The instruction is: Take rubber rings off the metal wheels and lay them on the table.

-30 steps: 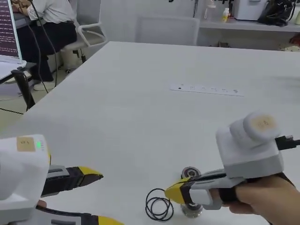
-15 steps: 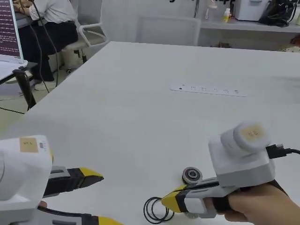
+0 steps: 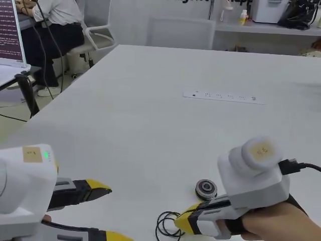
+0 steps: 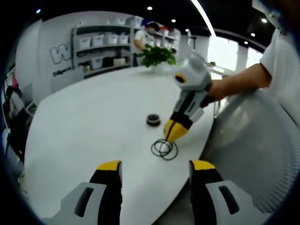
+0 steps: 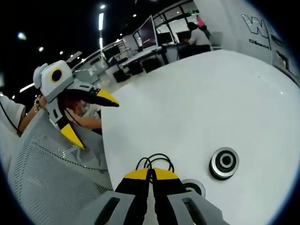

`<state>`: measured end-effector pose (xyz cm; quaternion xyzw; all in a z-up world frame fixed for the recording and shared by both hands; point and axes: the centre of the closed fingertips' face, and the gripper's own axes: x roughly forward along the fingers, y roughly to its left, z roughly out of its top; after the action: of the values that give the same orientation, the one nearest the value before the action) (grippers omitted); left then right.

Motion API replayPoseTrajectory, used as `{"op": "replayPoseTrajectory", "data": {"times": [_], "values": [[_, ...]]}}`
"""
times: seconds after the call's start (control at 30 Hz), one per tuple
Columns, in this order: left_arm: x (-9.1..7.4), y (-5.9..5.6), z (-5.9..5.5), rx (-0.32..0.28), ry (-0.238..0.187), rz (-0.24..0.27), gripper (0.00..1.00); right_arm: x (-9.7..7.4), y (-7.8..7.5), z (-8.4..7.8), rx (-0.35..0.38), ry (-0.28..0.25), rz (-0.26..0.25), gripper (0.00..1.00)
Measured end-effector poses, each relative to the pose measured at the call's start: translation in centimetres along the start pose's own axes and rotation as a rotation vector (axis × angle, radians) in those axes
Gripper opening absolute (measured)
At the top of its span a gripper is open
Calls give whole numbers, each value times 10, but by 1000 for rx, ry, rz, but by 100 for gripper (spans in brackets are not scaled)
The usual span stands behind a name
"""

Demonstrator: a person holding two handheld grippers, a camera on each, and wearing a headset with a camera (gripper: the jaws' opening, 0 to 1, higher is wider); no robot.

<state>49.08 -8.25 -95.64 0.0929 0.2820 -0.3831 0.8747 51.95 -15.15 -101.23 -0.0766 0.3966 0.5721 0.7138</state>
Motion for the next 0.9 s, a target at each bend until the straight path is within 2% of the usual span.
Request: {"op": "replayPoseTrajectory", "data": {"times": [0.5,0.73,0.9], "values": [[0,0,0,2,0,0,59,2,-3,1,-34,-3,-21,0],[0,0,0,-1,-2,1,58,4,-5,2,-31,-10,-32,0],[0,0,0,1,0,1,58,6,-4,3,-10,-17,-22,0]]}}
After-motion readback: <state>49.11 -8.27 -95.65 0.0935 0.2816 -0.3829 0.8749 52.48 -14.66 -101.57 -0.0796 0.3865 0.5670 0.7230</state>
